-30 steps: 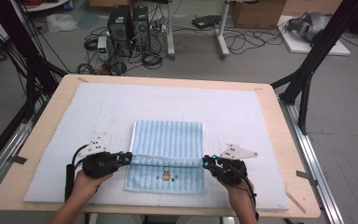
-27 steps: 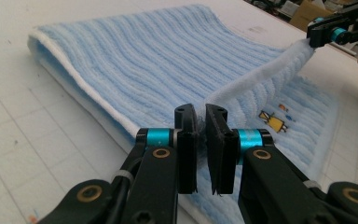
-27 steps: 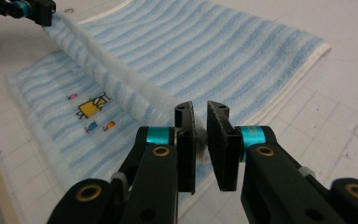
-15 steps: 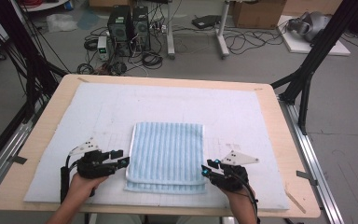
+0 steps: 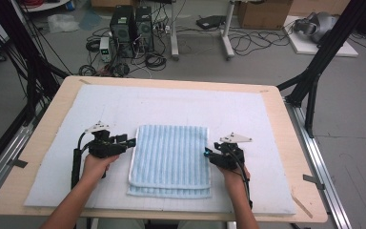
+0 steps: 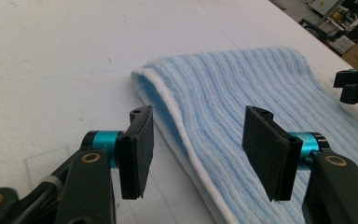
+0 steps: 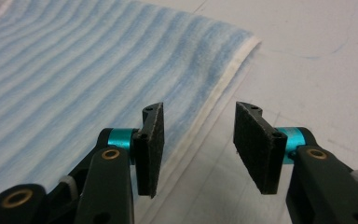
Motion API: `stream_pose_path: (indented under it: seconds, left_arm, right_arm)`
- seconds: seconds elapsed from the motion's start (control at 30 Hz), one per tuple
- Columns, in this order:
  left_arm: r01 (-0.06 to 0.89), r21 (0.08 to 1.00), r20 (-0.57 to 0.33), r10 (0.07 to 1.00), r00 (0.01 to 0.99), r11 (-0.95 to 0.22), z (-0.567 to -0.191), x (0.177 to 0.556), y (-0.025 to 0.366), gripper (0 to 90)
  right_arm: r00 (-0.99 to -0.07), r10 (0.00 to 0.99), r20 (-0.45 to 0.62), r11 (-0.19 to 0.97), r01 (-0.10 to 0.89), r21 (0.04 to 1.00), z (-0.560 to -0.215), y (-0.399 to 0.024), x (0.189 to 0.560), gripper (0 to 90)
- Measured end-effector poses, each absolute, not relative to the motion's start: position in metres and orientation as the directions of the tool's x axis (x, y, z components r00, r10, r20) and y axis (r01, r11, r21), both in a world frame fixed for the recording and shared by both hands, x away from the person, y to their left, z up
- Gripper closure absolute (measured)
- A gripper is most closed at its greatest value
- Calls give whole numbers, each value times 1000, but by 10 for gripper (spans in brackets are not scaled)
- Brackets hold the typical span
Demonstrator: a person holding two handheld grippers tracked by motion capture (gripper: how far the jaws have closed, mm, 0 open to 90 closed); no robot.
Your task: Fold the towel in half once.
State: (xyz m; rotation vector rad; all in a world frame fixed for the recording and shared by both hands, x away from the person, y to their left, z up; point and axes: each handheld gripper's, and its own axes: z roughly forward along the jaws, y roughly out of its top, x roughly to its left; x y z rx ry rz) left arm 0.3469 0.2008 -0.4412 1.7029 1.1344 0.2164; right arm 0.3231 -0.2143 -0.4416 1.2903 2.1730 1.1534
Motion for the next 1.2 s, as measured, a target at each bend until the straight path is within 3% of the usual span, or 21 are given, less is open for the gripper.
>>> stream_pose_path:
  seconds: [0.43,0.6,0.73,0.97,1.07,1.2]
  left_arm:
    - [604,786,-296,776,556,-133,-454,367,179,421]
    - [568,797,-232,765,600,-204,-452,362,172,473]
    - [564,790,-202,766,610,-241,-452,361,168,562]
    - [566,789,-178,792,584,-240,-453,361,166,704]
    - [575,787,-208,779,592,-226,-453,361,165,831]
    - [615,771,-283,777,562,-164,-454,366,171,842]
  right_arm:
    - [-525,843,116,248,572,782,-449,-202,350,502]
    - [-543,836,78,302,574,761,-450,-196,350,535]
    - [-542,837,79,302,577,759,-450,-195,349,573]
    - [-567,817,106,312,588,746,-449,-192,349,814]
    - [-568,816,106,314,590,743,-448,-190,349,831]
    - [-564,816,129,295,597,746,-449,-192,350,843]
